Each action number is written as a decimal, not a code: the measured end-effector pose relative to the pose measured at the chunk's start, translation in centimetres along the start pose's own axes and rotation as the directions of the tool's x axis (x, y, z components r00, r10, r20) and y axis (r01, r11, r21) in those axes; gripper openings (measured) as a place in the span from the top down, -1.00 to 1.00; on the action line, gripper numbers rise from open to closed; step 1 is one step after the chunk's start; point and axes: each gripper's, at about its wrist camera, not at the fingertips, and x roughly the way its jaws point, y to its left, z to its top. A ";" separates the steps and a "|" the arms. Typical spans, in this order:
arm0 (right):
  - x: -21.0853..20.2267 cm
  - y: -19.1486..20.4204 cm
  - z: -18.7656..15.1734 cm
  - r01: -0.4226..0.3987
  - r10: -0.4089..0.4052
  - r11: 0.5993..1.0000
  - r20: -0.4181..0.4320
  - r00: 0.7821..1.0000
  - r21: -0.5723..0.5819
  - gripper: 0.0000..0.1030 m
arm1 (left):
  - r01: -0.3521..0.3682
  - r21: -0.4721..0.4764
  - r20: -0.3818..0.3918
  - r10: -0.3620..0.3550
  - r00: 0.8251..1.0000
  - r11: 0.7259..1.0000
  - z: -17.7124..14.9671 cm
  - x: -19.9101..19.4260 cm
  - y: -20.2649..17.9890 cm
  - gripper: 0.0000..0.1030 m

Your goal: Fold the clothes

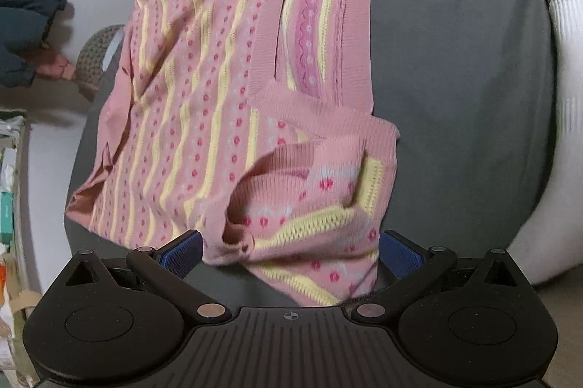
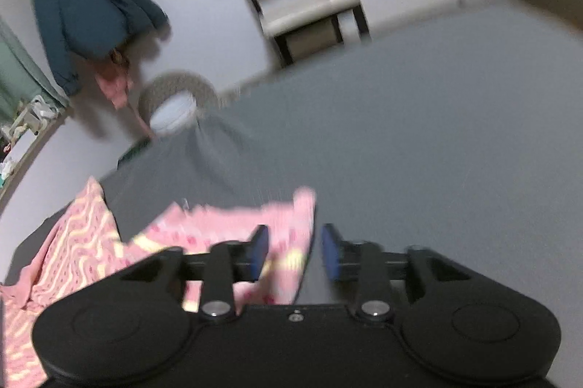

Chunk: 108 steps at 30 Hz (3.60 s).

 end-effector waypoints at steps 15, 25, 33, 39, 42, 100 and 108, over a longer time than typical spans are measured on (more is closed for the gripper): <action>-3.5 10.3 -3.4 -0.260 0.312 0.850 0.039 0.949 -0.459 -0.17 | 0.137 -0.537 -0.073 -0.208 0.976 0.833 0.4 2.0 4.0 0.89; -6.4 13.8 -5.2 -0.443 0.484 0.723 -0.069 0.872 -0.531 -0.19 | -0.189 -0.932 -0.225 -0.084 0.971 0.309 -17.4 -1.3 9.2 0.89; -11.6 21.0 -15.0 -0.728 0.622 0.186 -0.494 0.607 -0.660 -0.42 | -0.197 -0.972 -0.193 0.048 0.980 0.124 -22.5 -1.7 8.2 0.87; -13.7 24.8 -22.2 -0.771 0.539 -0.032 -0.660 0.523 -0.636 -0.24 | 0.075 -0.996 0.070 0.104 0.992 -0.046 -22.6 -0.3 6.2 -0.76; -13.6 26.1 -24.5 -0.752 0.488 -0.080 -0.684 0.543 -0.654 -0.24 | 0.063 -0.992 0.050 0.115 0.992 -0.107 -22.2 0.2 5.0 -0.85; -3.8 28.3 -18.5 -0.889 0.547 0.257 -0.701 0.457 -0.379 0.27 | -0.231 0.073 0.069 0.227 0.972 0.970 -0.3 2.6 -2.1 0.67; -2.7 27.8 -19.5 -0.925 0.567 0.233 -0.731 0.380 -0.301 0.27 | -0.210 -0.038 0.104 0.213 0.972 0.977 -1.6 1.2 -1.9 0.73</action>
